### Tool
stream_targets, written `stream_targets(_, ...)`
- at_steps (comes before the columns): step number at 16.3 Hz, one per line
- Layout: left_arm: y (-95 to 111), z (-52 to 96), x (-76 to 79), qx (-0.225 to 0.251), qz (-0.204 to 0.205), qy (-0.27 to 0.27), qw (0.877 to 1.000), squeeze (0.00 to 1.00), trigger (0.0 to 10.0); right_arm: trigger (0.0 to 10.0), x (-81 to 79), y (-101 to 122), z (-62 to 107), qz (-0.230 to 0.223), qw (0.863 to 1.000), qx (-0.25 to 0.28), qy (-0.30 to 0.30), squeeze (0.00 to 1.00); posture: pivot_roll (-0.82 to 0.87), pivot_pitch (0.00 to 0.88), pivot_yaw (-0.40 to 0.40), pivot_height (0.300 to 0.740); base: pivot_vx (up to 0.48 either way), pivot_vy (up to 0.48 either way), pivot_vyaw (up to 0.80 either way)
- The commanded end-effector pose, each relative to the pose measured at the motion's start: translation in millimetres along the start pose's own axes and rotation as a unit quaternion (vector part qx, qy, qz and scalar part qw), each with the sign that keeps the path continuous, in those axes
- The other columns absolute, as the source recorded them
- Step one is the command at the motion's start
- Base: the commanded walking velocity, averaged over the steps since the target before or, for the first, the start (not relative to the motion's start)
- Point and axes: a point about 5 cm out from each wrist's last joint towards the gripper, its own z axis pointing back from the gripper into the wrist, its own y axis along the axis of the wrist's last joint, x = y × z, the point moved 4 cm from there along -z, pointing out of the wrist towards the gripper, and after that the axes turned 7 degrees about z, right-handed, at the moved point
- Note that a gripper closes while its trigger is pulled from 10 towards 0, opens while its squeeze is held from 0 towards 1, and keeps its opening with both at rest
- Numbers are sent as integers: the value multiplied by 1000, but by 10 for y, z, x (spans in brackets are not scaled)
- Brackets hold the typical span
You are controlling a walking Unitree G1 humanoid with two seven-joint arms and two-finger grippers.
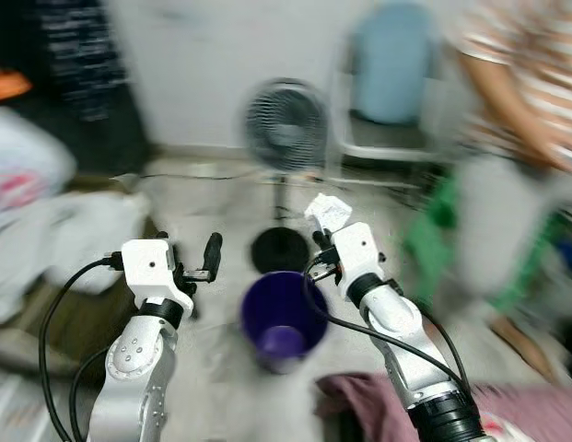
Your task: Clean up the room
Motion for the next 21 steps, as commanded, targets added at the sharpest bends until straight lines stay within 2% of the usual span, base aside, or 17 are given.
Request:
stream_targets(1, -15, 1, 5, -2, -3, 1, 1000, 0, 10000, 10000, 45, 19, -5, 2, 1000, 4, -7, 0, -38, 58, -29, 740, 0, 0, 800)
stream_targets(3, -20, 1, 7, -3, -3, 2, 1000, 0, 10000, 10000, 44, 16, -1, 0, 1000, 3, -6, 0, -40, 60, -31, 740, 0, 0, 622)
stream_targets(11, -15, 8, 67, 0, 5, -18, 1000, 0, 10000, 10000, 19, 4, -8, -3, 1000, 0, -2, 0, -39, 59, -31, 740, 0, 0, 0)
stream_targets(14, -6, 4, 63, 1, 3, -19, 1000, 0, 10000, 10000, 3, 9, -15, 3, 1000, 1, 1, 0, -38, 56, -29, 740, 259, 0, 133)
stream_targets(17, -3, -8, 76, 2, 4, -22, 1000, 0, 10000, 10000, -4, 13, -24, 2, 1000, 2, 1, 0, -36, 49, -27, 740, 260, 0, 800)
stream_targets(21, 3, -18, 73, 3, 2, -24, 1000, 0, 10000, 10000, 9, 38, -35, -1, 1000, 8, -4, 0, -34, 45, -26, 740, 261, 0, 0)
